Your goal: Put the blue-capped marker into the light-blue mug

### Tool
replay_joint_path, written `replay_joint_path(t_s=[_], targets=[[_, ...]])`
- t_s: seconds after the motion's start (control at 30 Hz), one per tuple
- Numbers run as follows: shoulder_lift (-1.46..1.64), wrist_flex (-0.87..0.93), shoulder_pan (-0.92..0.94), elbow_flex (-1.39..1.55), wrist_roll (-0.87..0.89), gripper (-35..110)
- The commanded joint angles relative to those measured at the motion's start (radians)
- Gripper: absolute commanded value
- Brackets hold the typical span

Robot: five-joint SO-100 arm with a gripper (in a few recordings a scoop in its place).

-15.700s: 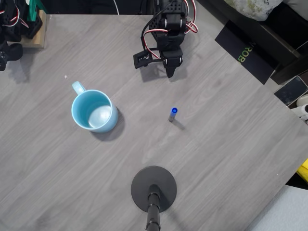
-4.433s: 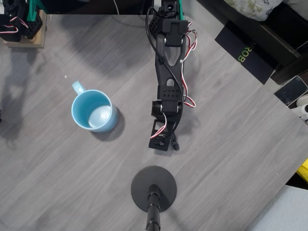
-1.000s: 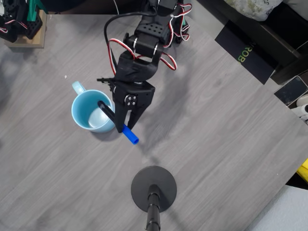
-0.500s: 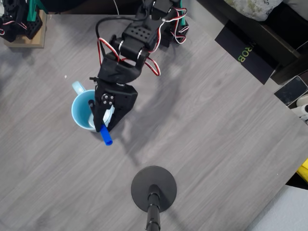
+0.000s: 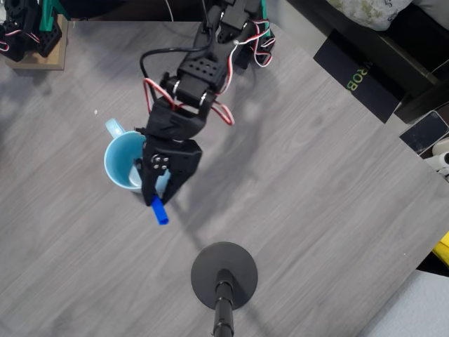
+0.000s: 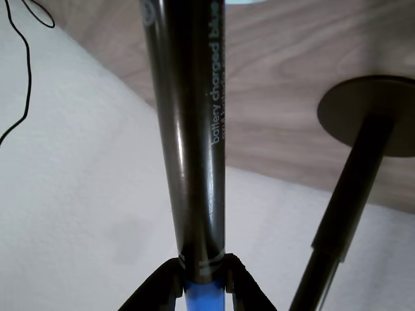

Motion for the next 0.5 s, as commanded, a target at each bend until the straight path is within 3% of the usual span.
replay_joint_path(t_s=[0.0, 0.13, 0.27, 0.47], targets=[[0.002, -0.014, -0.009, -0.018, 0.014, 0], [-0.011, -0.014, -0.003, -0.005, 0.037, 3], [-0.009, -0.014, -0.002, 0.015, 0.077, 15], [0.003, -0.012, 0.000, 0.018, 0.081, 17]])
